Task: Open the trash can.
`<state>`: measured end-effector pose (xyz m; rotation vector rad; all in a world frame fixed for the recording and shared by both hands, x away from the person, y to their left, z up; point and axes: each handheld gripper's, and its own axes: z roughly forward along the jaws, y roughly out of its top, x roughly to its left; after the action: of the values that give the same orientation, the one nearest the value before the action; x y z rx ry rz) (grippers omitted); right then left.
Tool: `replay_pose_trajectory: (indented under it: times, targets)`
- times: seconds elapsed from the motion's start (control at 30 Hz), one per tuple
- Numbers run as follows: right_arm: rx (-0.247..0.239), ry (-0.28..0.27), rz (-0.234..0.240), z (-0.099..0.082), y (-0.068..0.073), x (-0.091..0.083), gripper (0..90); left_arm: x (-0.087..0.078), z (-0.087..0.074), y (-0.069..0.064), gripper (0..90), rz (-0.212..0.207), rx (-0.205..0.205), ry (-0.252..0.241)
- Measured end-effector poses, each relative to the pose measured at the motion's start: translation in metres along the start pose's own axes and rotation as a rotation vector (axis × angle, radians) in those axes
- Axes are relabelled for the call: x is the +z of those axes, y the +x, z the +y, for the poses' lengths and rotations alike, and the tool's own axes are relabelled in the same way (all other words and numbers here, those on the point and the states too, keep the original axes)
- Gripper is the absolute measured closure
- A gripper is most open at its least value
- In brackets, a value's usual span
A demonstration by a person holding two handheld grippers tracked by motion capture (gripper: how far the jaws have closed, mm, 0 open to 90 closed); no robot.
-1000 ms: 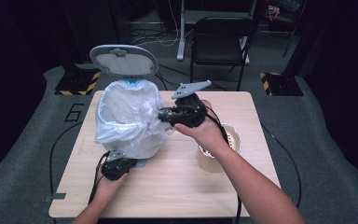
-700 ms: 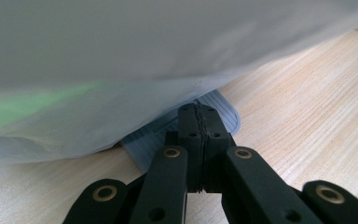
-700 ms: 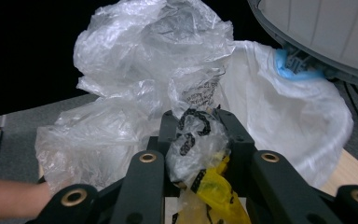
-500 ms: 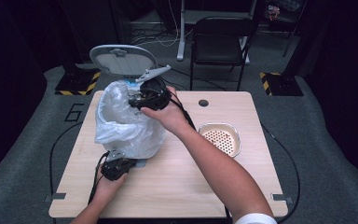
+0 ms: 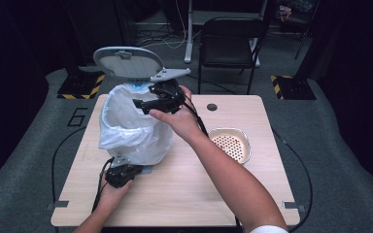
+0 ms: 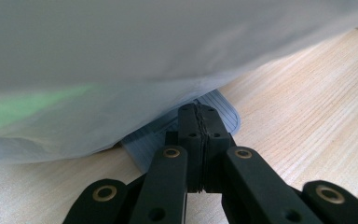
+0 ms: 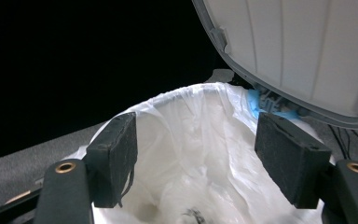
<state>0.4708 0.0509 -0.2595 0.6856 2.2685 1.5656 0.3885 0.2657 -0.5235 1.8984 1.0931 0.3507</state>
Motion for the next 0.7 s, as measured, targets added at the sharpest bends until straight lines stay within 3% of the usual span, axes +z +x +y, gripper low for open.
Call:
replay_pose_trajectory:
  times: [0.2, 0.23, 0.33, 0.43, 0.47, 0.57, 0.7]
  targets:
    - [-0.006, -0.006, -0.025, -0.008, -0.010, -0.030, 31.8, -0.001, 0.000, 0.001, 89.3, 0.002, 0.018, 0.013]
    - [0.005, 0.012, -0.056, -0.015, -0.017, -0.042, 32.2, -0.002, 0.000, 0.002, 89.2, 0.004, 0.033, 0.028]
    - [0.042, 0.033, -0.117, -0.025, -0.029, -0.052, 32.8, -0.001, 0.001, 0.002, 89.2, 0.004, 0.023, 0.025]
    - [0.089, 0.046, -0.168, -0.039, -0.042, -0.053, 32.9, -0.001, 0.001, 0.002, 89.2, -0.002, 0.024, 0.023]
    - [0.085, 0.056, -0.192, -0.045, -0.045, -0.051, 32.9, -0.001, 0.001, 0.002, 89.2, -0.001, 0.025, 0.025]
    - [0.114, 0.077, -0.252, -0.062, -0.048, -0.043, 32.5, -0.001, 0.001, 0.002, 89.3, -0.003, 0.023, 0.023]
    - [0.104, 0.091, -0.332, -0.080, -0.048, -0.030, 31.6, -0.001, 0.001, 0.002, 89.2, -0.006, 0.023, 0.021]
